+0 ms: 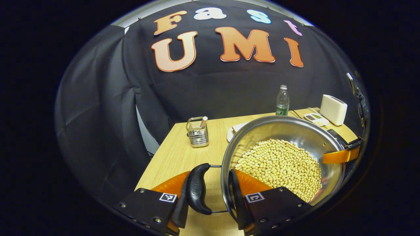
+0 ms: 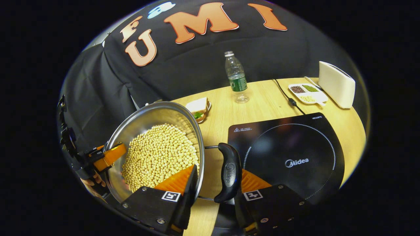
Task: First push the handle of the pot to place it horizontally, then grasp the pot with both hands and set it on the induction cooktop.
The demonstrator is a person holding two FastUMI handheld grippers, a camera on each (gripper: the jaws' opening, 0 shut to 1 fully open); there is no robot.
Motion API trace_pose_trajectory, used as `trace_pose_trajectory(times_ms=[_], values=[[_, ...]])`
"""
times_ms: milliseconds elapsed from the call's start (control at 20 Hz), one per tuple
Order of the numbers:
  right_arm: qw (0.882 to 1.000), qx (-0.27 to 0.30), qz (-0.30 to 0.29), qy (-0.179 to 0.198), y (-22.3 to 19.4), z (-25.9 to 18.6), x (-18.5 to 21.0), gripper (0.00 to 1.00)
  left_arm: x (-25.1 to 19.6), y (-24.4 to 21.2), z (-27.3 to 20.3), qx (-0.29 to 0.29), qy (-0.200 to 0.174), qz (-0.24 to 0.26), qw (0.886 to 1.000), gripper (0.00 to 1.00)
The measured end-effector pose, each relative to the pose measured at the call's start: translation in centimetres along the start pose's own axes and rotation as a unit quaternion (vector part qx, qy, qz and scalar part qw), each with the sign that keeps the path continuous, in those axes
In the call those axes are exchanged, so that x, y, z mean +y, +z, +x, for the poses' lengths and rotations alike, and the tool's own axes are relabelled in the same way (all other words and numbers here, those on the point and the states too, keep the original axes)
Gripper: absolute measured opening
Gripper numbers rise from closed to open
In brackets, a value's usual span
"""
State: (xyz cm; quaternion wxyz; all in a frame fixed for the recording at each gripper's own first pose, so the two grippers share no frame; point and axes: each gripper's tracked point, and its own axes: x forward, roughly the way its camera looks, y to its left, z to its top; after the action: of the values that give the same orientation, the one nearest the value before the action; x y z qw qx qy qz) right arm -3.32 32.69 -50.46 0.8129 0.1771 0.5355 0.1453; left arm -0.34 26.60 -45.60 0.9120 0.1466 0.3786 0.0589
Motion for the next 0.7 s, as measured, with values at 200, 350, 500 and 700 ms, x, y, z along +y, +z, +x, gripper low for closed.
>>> trace_pose_trajectory(times_ms=[200,350,500,700], values=[[1.000,-0.013,0.006,-0.001,1.0,-1.2,-1.4,0.55,0.0,0.2,0.0,-0.010,-0.006,0.004,1.000,0.60],[1.000,-0.023,0.011,0.000,1.8,-2.1,-2.8,0.55,0.0,0.4,-0.1,-0.018,-0.009,0.011,1.000,0.60],[0.999,-0.032,0.014,-0.001,2.8,-2.8,-4.0,0.55,0.1,0.8,-0.3,-0.030,-0.014,0.015,0.999,0.60],[0.999,-0.048,0.017,-0.008,4.0,-4.2,-6.2,0.55,0.0,0.5,-0.1,-0.040,-0.026,0.019,0.999,0.60]])
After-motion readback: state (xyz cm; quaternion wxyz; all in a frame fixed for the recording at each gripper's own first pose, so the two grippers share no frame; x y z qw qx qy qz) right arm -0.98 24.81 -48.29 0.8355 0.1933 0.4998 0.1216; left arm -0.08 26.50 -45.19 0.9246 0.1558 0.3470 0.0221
